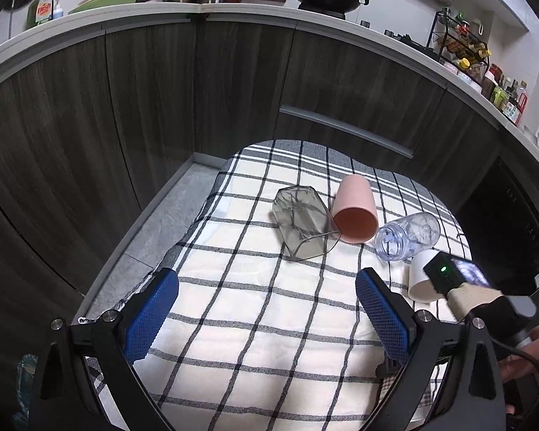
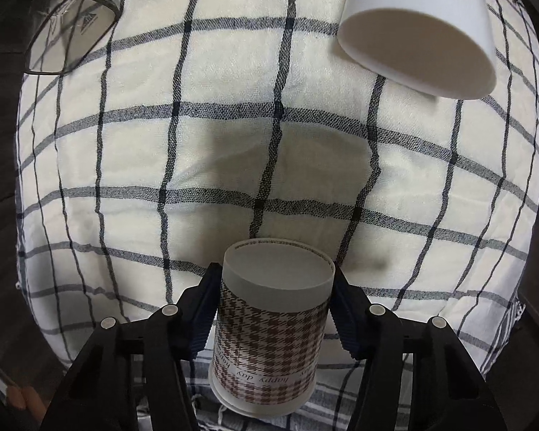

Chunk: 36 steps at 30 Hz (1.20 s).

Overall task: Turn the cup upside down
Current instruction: 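Close the right gripper on the houndstooth cup while the left gripper releases it, then rotate the held cup with the right gripper so its rim faces down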

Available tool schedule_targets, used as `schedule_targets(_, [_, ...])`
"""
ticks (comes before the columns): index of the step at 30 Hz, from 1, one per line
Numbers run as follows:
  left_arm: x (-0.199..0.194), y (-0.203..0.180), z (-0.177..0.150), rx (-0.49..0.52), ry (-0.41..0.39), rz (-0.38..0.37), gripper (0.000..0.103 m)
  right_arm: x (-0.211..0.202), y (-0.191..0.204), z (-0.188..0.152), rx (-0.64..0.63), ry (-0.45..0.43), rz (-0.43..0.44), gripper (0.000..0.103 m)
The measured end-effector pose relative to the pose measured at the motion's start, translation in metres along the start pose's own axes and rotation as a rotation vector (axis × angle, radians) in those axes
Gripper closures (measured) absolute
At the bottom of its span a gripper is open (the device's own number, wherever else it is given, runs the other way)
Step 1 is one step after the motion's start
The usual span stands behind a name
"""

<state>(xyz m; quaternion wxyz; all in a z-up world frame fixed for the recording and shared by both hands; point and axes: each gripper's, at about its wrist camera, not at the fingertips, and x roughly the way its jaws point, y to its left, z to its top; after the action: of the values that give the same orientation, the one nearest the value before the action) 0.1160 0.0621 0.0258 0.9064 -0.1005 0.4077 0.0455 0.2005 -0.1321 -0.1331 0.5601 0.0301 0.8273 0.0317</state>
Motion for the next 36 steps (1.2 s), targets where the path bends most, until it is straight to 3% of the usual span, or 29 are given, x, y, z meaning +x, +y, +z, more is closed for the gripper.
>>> schedule_targets(3, [-0.001,0.003,-0.002,-0.005,0.002,0.005,0.003,-0.013,0.001,-0.011,-0.006,-0.041,0.011,0.046])
schedule_targets(7, [-0.002,0.010,-0.009,-0.014,0.001,0.031,0.002,-0.045,0.009,-0.034,-0.046,-0.187,0.048,0.046])
schedule_targets(12, [0.003,0.019,-0.023,-0.014,0.019,0.057,0.002,-0.085,0.026,-0.065,-0.126,-0.559,0.070,0.046])
schedule_targets(16, [0.011,0.023,-0.034,0.003,0.020,0.102,0.002,-0.092,0.032,-0.082,-0.143,-0.867,0.062,0.046])
schedule_targets(21, [0.026,0.023,-0.043,0.021,0.041,0.124,0.002,-0.090,0.034,-0.076,-0.093,-1.064,0.038,0.046])
schedule_targets(27, [0.043,0.020,-0.055,0.046,0.084,0.146,0.002,-0.080,0.033,-0.073,-0.086,-1.184,-0.053,0.046])
schedule_targets(36, [0.042,0.024,-0.055,0.031,0.086,0.135,0.002,-0.062,0.036,-0.076,-0.085,-1.142,-0.078,0.046])
